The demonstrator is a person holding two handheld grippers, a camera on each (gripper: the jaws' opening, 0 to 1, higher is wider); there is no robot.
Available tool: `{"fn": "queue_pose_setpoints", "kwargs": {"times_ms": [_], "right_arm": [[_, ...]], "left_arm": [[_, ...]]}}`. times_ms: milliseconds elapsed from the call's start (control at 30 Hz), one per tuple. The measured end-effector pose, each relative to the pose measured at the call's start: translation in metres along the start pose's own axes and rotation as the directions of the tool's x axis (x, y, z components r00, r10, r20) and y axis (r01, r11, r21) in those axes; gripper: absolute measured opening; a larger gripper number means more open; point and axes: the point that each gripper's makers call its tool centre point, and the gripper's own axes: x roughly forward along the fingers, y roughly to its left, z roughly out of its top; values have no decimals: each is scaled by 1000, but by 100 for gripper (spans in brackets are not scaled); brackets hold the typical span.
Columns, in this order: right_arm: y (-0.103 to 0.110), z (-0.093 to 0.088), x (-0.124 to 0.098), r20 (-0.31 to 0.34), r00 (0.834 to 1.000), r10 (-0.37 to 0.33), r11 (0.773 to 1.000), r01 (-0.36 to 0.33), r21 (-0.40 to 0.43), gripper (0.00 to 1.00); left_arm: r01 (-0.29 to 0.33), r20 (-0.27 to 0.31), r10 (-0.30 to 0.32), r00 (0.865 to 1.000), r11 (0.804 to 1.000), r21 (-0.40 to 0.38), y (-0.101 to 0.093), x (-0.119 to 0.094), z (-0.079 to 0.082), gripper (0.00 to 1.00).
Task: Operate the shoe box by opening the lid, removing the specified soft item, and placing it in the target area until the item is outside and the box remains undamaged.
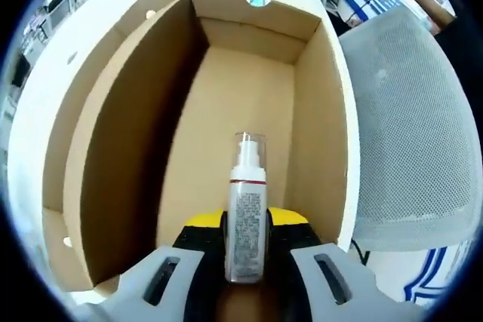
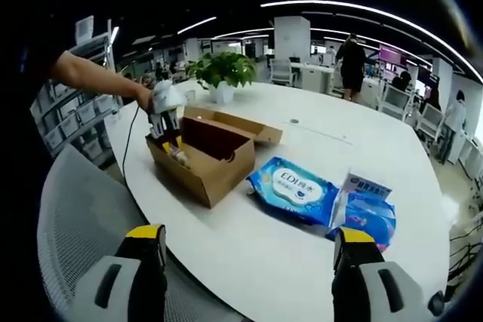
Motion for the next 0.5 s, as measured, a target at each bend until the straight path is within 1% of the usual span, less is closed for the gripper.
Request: {"fn": "queue_pose_setpoints", "kwargs": {"times_ms": [233, 500], "right_arm": [[4, 7, 1, 25, 1000, 18, 1000, -18, -21, 89], [12, 14, 3, 45, 998, 44, 998, -42, -43, 87]], "left_arm": [[0, 28, 0, 1000, 1000, -17, -8, -8, 3, 17], [-17, 75, 18, 997, 1000, -22, -14, -21, 8, 17]]}}
